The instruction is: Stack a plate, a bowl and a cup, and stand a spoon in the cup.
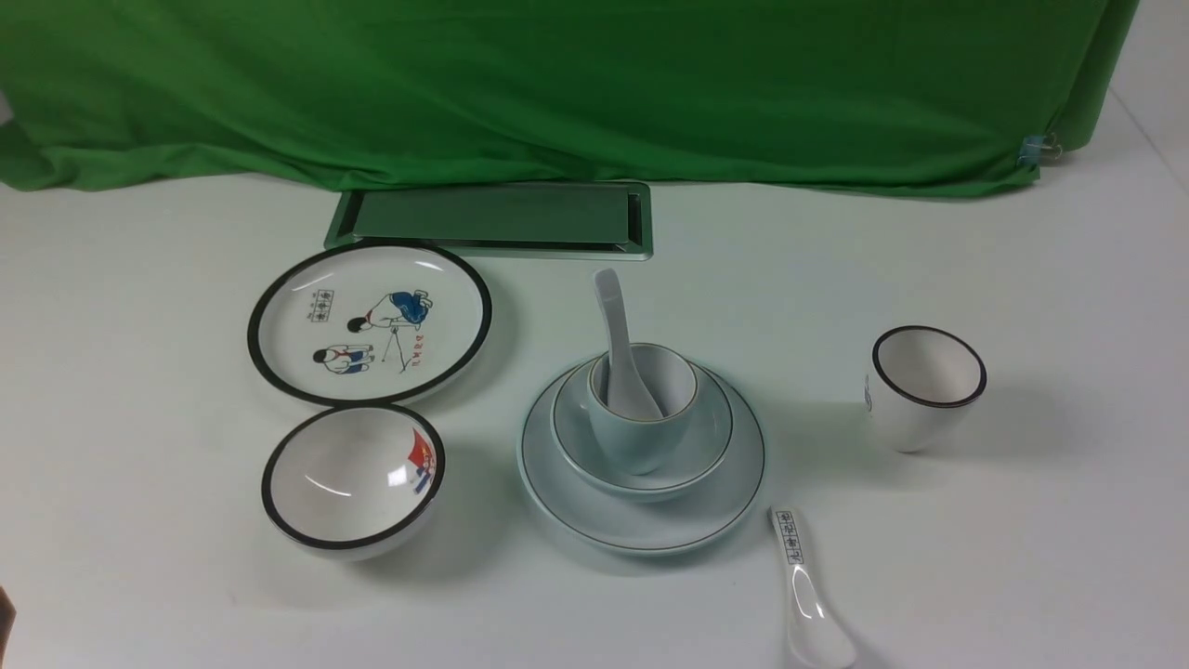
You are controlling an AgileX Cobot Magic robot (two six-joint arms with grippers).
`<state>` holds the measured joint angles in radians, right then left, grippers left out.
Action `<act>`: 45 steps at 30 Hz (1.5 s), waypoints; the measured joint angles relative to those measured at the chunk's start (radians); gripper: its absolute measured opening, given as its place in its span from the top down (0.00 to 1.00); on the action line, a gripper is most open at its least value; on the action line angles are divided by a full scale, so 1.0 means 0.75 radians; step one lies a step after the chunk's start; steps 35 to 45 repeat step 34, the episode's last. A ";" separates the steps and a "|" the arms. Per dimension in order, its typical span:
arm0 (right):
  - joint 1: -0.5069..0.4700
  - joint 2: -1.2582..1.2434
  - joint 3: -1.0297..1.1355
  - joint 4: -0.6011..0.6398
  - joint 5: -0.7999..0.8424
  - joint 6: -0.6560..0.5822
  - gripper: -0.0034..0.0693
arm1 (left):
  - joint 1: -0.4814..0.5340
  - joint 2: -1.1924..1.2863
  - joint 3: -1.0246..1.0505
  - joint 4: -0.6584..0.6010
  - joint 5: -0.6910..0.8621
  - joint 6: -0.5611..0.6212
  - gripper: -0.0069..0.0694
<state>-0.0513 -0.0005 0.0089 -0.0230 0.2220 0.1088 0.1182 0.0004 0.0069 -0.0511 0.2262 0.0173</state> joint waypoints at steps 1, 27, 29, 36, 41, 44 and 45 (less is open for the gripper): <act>0.000 0.000 0.000 0.000 0.000 0.000 0.65 | 0.000 0.000 0.000 0.000 0.000 0.000 0.95; 0.000 0.000 0.000 0.000 0.001 0.001 0.62 | 0.000 0.000 0.000 0.001 0.000 0.000 0.95; 0.000 0.000 0.000 0.000 0.001 0.001 0.62 | 0.000 0.000 0.000 0.001 0.000 0.000 0.95; 0.000 0.000 0.000 0.000 0.001 0.001 0.62 | 0.000 0.000 0.000 0.001 0.000 0.003 0.95; 0.000 0.000 0.000 0.000 0.001 0.001 0.62 | 0.000 0.000 0.000 0.001 0.000 0.003 0.95; 0.000 0.000 0.000 0.000 0.001 0.001 0.62 | 0.000 0.000 0.000 0.001 0.000 0.003 0.95; 0.000 0.000 0.000 0.000 0.001 0.001 0.62 | 0.000 0.000 0.000 0.001 0.000 0.003 0.95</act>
